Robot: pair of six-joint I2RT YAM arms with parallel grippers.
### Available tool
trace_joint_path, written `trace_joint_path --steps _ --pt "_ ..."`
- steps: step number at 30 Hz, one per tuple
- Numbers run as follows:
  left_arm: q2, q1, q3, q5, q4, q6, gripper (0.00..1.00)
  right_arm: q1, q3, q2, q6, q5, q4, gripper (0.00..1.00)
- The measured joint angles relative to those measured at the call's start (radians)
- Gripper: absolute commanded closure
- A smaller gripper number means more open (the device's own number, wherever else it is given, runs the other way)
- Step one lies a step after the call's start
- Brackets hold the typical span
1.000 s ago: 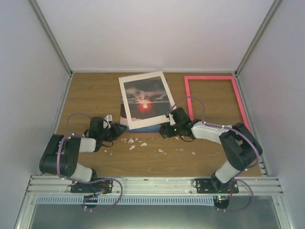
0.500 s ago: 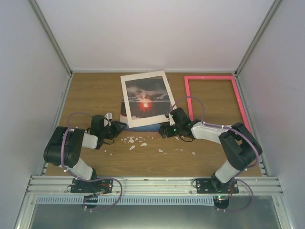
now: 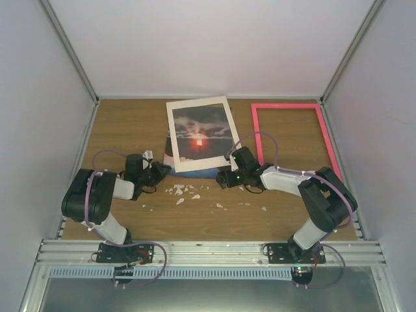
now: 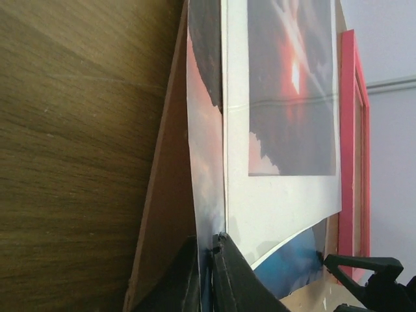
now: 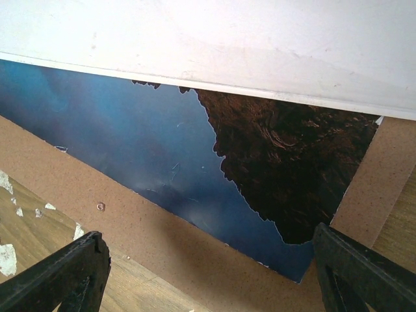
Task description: Take the photo out of the frame
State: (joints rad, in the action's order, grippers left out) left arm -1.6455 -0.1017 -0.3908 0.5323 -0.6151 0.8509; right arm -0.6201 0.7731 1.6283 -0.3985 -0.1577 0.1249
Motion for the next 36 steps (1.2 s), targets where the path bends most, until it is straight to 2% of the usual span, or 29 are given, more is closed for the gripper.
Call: trace_joint_path --steps 5,8,9,17,25,36 --pt "0.103 0.000 0.000 -0.043 0.070 -0.036 1.00 -0.001 -0.008 -0.007 0.000 0.003 -0.008 0.14" --pt "0.172 0.000 -0.004 -0.074 0.126 -0.063 1.00 -0.003 -0.011 -0.011 -0.001 0.006 -0.011 0.14" --pt "0.233 0.000 -0.017 -0.102 0.189 -0.095 1.00 -0.003 -0.016 -0.015 -0.001 0.007 -0.012 0.14" --pt "0.336 -0.002 -0.028 -0.156 0.314 -0.145 1.00 -0.005 -0.030 -0.040 -0.008 0.018 0.004 0.13" --pt "0.488 -0.003 -0.172 -0.284 0.559 -0.239 1.00 -0.008 -0.041 -0.085 -0.027 0.046 0.084 0.13" --pt "0.559 -0.003 -0.364 -0.419 0.872 -0.288 1.00 -0.008 -0.048 -0.099 -0.028 0.056 0.113 0.13"
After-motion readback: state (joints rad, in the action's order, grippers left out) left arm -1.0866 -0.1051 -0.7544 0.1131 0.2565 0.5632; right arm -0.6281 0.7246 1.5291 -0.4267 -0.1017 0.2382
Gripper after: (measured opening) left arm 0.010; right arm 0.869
